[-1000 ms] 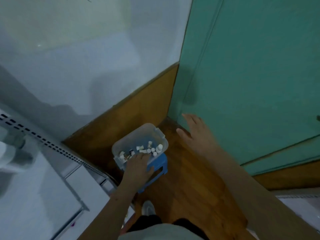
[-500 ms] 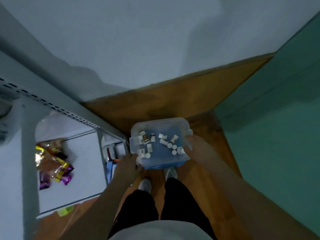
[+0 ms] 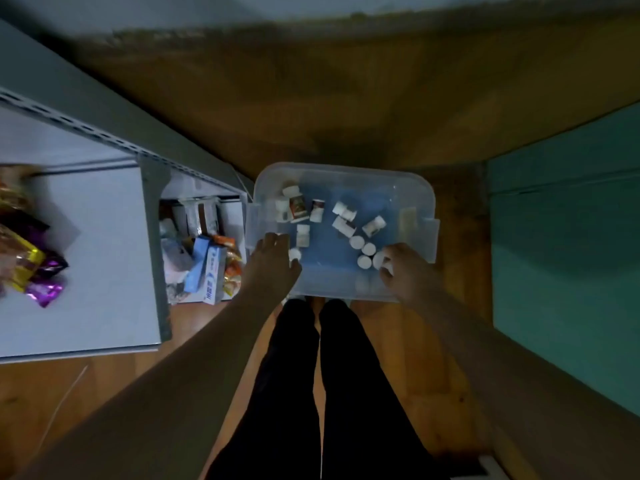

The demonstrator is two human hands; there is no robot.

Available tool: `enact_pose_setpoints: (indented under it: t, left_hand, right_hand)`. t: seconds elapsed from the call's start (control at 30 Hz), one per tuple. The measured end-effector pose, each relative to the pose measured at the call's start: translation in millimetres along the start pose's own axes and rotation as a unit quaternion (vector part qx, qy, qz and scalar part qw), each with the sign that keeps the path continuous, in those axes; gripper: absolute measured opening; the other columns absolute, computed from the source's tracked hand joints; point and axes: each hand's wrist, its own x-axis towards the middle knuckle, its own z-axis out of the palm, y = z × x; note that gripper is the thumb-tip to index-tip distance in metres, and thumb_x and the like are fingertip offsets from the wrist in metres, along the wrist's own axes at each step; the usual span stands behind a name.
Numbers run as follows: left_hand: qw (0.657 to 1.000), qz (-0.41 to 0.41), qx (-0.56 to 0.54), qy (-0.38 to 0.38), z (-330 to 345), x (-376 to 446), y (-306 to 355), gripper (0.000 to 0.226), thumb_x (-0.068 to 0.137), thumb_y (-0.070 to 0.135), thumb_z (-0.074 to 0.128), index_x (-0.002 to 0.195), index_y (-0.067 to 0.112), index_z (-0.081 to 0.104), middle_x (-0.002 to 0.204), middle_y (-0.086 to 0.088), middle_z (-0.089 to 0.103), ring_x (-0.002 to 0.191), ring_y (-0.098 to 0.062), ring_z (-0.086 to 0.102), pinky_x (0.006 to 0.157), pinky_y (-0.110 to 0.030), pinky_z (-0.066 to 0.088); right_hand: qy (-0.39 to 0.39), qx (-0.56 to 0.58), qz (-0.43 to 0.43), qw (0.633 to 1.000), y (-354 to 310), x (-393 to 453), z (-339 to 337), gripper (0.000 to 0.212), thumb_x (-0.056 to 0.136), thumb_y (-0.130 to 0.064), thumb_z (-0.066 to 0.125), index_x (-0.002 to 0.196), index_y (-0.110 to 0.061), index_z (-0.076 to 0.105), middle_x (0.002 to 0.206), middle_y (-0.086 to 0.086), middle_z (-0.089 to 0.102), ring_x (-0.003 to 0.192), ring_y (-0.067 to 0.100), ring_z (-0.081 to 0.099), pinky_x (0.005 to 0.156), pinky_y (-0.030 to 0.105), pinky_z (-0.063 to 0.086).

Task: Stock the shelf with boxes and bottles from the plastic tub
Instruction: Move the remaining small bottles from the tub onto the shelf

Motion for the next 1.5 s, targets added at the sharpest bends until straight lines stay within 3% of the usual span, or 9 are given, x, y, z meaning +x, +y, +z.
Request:
enact_pose_setpoints:
  t: [0.23,0.47,0.6,0.8,1.03,1.17,1.27,1.33,1.5]
  left_hand:
    - [0.992,0.075,0.067,0.073,27,70,-4,0.079,0.086,0.026,0.071,0.150,0.006,0.031,0.153,-0.019,0.034,0.141,-0.034,0.033,0.115,-0.044,0.035]
    - [0.966,0.093,0.231,0.072,52,134,-22,0.092,0.094,0.032,0.065,0.157,0.008,0.003,0.163,-0.019,0.012,0.151,-0.032,0.014,0.121,-0.041,0.015]
    - [0.965,0.066,0.242,0.075,49,148,-22,0.093,0.087,0.030,0.073,0.154,0.005,0.013,0.152,-0.019,0.031,0.136,-0.032,0.039,0.115,-0.039,0.033]
    - [0.958,0.052,0.278,0.053,48,146,-12,0.089,0.074,0.053,0.078,0.136,0.004,0.037,0.131,-0.017,0.039,0.117,-0.030,0.043,0.107,-0.038,0.037]
    - [0.988,0.083,0.110,0.062,46,129,-17,0.102,0.067,0.053,0.083,0.144,0.009,0.033,0.143,-0.011,0.043,0.136,-0.029,0.039,0.119,-0.045,0.028]
    - [0.991,0.033,-0.114,0.056,24,104,-6,0.088,0.071,0.038,0.086,0.139,0.018,0.034,0.134,-0.004,0.049,0.123,-0.021,0.050,0.107,-0.036,0.043]
    - [0.940,-0.054,-0.335,-0.026,-1,76,6,0.081,0.080,0.017,0.080,0.145,0.021,0.032,0.134,-0.001,0.047,0.118,-0.016,0.050,0.099,-0.032,0.046]
    - [0.863,-0.106,-0.488,-0.073,-16,53,14,0.076,0.084,0.007,0.074,0.144,0.026,0.032,0.140,-0.008,0.048,0.119,-0.023,0.056,0.096,-0.039,0.053]
    - [0.664,-0.092,-0.732,-0.120,-65,-9,51,0.080,0.086,-0.018,0.056,0.141,0.033,0.027,0.134,-0.026,0.052,0.117,-0.047,0.059,0.087,-0.052,0.057]
  right_hand:
    - [-0.047,-0.123,0.060,0.989,-7,56,36,0.028,0.092,-0.026,0.062,0.116,-0.012,0.056,0.115,0.008,0.063,0.106,0.027,0.063,0.076,0.030,0.044]
    - [-0.130,-0.059,0.117,0.983,-3,98,49,0.027,0.095,-0.018,0.061,0.120,-0.007,0.059,0.121,0.010,0.063,0.111,0.026,0.061,0.085,0.030,0.050]
    - [-0.152,0.111,0.153,0.970,1,103,42,0.033,0.084,-0.036,0.074,0.105,-0.012,0.065,0.087,0.004,0.066,0.072,0.016,0.063,0.053,0.023,0.044]
    - [-0.130,0.189,0.103,0.968,-6,99,42,0.025,0.083,-0.033,0.074,0.099,-0.016,0.067,0.098,0.003,0.067,0.076,0.009,0.058,0.060,0.022,0.043]
    - [-0.047,0.191,0.056,0.979,-8,83,18,0.041,0.084,-0.030,0.074,0.122,-0.018,0.063,0.107,-0.001,0.063,0.093,0.014,0.057,0.067,0.022,0.040]
    - [0.013,0.292,0.072,0.954,-12,66,-4,0.031,0.084,-0.027,0.072,0.113,-0.022,0.064,0.105,-0.004,0.065,0.089,0.010,0.061,0.067,0.017,0.046]
    - [0.008,0.517,0.129,0.846,-24,50,-28,0.018,0.088,-0.017,0.069,0.105,-0.020,0.063,0.119,0.007,0.065,0.100,0.017,0.065,0.088,0.030,0.057]
    - [0.007,0.612,0.150,0.776,-32,34,-50,0.016,0.090,-0.012,0.068,0.103,-0.019,0.063,0.125,0.009,0.060,0.112,0.025,0.062,0.096,0.039,0.055]
    - [0.013,0.698,0.082,0.711,-63,-22,-113,0.022,0.091,-0.002,0.063,0.107,-0.017,0.063,0.115,0.007,0.062,0.106,0.023,0.063,0.083,0.030,0.057]
